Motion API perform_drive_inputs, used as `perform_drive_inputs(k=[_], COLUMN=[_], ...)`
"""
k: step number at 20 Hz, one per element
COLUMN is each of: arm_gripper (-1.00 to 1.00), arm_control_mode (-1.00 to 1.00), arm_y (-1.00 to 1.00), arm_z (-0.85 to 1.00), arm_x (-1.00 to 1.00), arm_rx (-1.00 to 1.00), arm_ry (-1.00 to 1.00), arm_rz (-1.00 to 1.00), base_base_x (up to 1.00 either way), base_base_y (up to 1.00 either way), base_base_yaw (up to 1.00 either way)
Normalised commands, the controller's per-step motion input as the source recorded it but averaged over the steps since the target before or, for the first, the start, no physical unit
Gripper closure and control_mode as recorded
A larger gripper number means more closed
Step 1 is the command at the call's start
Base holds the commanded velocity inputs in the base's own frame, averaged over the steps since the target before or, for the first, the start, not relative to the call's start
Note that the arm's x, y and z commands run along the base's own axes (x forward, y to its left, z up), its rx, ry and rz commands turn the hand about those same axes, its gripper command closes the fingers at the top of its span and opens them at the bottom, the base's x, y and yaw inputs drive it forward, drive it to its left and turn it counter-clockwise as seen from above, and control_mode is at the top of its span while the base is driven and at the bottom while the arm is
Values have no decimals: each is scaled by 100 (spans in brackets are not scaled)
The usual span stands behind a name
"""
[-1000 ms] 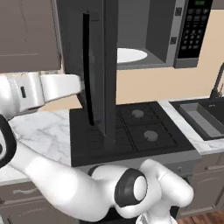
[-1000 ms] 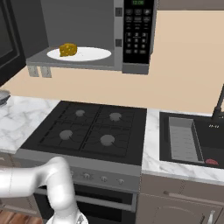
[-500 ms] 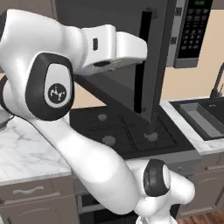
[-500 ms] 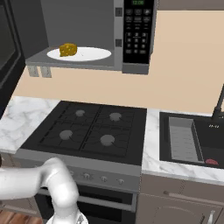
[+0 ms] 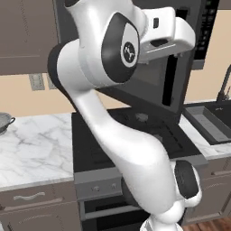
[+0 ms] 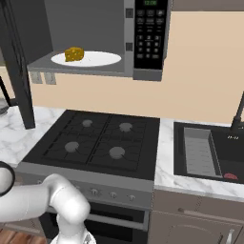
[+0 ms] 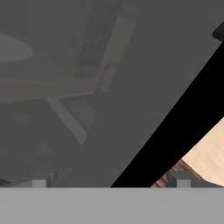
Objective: Close the microwave door.
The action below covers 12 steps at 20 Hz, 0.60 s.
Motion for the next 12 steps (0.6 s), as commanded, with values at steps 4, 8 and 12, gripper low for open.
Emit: perform_drive_inputs(k=[4,8,12], arm_gripper=[-100,-100,-100], arm_control_mode=[-100,-100,-100], arm_y=[-58,-56,-58], arm_z=[-31,-15,-11], arm_x=[65,72,75], arm_rx=[7,4,3], arm_ry=[-1,-2,-2], arm_rz=[3,3,3], base_base_x=[0,0,0], base_base_y=[0,0,0], base_base_yaw=[0,0,0])
